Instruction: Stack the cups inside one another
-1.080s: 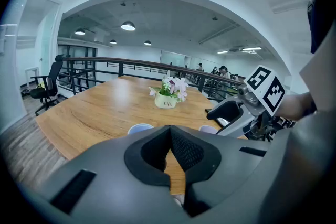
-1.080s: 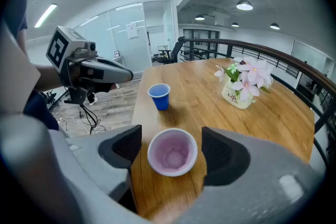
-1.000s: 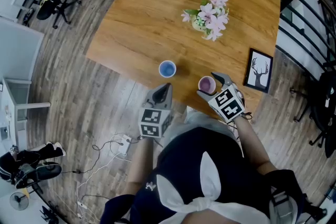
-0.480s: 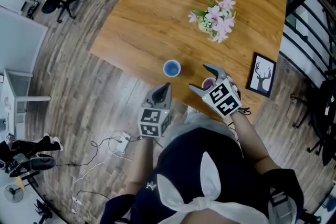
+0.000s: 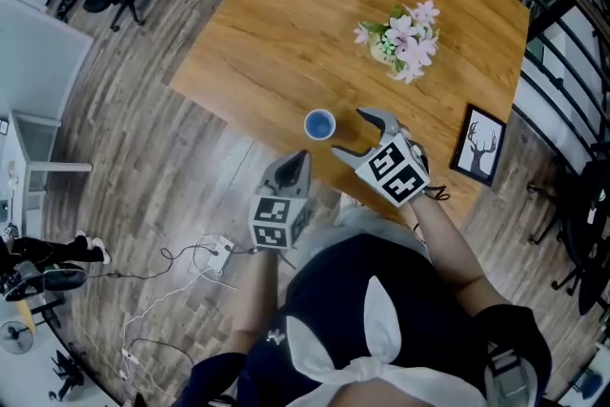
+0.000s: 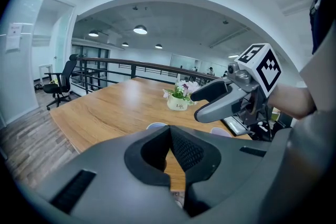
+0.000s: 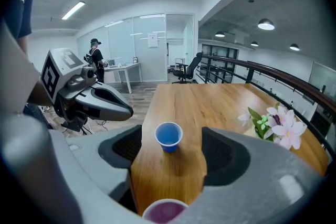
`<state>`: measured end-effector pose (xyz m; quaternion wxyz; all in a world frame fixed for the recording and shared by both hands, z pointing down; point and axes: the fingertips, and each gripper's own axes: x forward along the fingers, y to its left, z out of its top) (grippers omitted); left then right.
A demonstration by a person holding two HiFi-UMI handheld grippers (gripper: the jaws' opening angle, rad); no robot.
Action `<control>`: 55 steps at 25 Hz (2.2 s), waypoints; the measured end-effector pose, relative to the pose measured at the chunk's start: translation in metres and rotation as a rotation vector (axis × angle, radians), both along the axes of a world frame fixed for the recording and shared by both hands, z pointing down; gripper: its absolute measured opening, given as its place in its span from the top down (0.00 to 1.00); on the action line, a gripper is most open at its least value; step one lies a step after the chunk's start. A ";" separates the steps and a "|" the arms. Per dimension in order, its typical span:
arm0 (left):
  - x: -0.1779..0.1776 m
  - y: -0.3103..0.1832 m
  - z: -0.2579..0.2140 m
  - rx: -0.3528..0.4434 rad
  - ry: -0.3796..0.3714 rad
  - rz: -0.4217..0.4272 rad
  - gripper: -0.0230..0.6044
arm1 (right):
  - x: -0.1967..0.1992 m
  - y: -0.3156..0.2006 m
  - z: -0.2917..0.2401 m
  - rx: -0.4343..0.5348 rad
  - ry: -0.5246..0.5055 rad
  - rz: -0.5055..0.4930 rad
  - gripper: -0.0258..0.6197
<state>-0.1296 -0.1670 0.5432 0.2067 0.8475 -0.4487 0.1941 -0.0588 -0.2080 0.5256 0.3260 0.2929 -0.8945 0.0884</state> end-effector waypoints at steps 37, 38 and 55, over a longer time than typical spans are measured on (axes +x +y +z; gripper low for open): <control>-0.022 -0.002 0.014 -0.027 0.019 -0.081 0.94 | -0.063 -0.025 0.096 -0.149 0.194 -0.161 0.36; -0.022 -0.002 0.014 -0.028 0.019 -0.082 0.94 | -0.064 -0.025 0.098 -0.152 0.196 -0.162 0.36; -0.026 0.001 0.015 -0.032 0.014 -0.086 0.94 | -0.061 -0.024 0.101 -0.160 0.219 -0.172 0.45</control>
